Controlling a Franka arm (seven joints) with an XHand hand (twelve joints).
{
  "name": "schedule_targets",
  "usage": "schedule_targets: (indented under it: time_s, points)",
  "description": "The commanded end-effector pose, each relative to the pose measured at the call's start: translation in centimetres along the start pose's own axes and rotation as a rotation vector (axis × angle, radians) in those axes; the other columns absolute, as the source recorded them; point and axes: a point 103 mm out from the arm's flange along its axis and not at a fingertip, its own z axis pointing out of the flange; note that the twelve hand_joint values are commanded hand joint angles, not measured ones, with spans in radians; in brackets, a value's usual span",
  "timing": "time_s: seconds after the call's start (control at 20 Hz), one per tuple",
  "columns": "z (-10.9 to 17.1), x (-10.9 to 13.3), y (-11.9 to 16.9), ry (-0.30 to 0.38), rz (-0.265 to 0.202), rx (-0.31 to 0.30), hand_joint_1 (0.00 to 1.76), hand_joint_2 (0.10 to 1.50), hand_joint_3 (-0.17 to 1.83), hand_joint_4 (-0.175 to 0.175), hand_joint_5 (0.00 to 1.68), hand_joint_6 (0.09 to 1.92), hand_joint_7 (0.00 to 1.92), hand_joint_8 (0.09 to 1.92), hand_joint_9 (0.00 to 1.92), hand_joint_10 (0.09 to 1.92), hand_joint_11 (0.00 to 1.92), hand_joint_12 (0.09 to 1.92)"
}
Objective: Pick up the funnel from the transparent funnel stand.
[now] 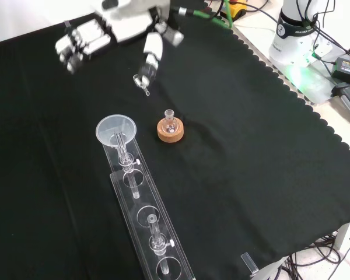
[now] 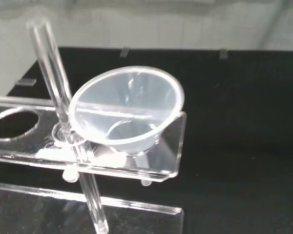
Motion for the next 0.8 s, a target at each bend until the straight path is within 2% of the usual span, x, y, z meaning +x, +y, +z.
schedule_targets:
  time_s: [0.05,0.3,0.55,0.8]
  points:
    - [7.4,4.5,4.0,-0.1,-0.02,0.141,0.04,0.75,0.12,0.123,0.0,0.09,0.0,0.09,0.0,0.09,0.01,0.09]
    - [8.8,4.5,4.1,-0.136,-0.016,0.173,0.05,0.76,0.12,0.121,0.0,0.09,0.0,0.09,0.0,0.09,0.02,0.09]
    - [8.9,2.0,3.7,-0.119,0.027,0.186,0.05,0.76,0.12,0.12,0.0,0.09,0.0,0.09,0.0,0.09,0.03,0.09]
    - [10.2,0.0,3.6,-0.09,0.045,0.203,0.04,0.77,0.12,0.119,0.0,0.09,0.0,0.09,0.0,0.09,0.04,0.09]
